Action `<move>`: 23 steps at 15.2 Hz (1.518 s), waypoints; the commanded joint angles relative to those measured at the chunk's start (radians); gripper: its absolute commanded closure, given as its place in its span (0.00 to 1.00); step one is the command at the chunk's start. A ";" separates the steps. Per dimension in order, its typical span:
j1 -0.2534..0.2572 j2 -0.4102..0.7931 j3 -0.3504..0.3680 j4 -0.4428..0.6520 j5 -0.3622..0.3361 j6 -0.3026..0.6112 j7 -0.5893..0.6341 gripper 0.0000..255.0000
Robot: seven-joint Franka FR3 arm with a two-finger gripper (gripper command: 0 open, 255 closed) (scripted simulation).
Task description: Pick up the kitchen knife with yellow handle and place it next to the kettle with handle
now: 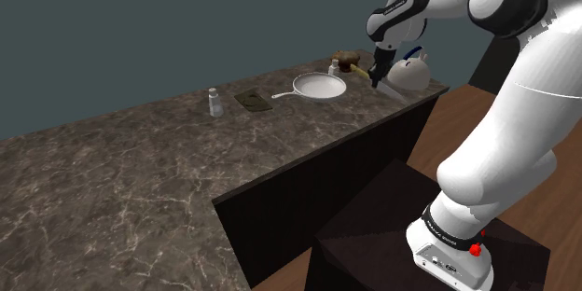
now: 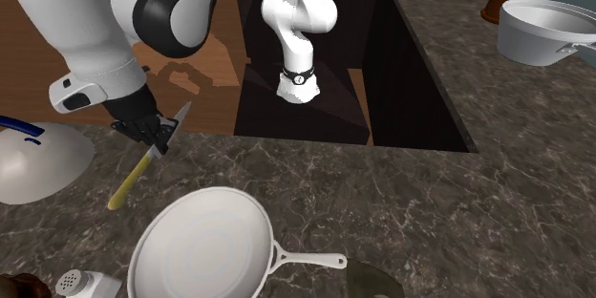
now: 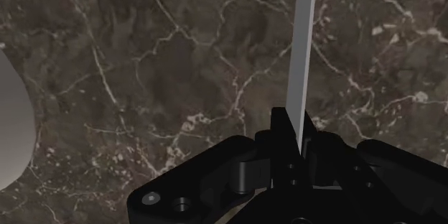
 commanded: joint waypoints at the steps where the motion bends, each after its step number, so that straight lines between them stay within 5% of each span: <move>1: -0.001 0.012 0.000 -0.013 0.004 0.025 -0.004 1.00; 16: -0.004 0.065 0.004 -0.053 0.024 0.117 -0.018 1.00; 17: -0.004 0.065 0.004 -0.053 0.024 0.117 -0.018 0.00; 23: -0.003 0.045 0.002 -0.042 0.016 0.087 -0.013 0.00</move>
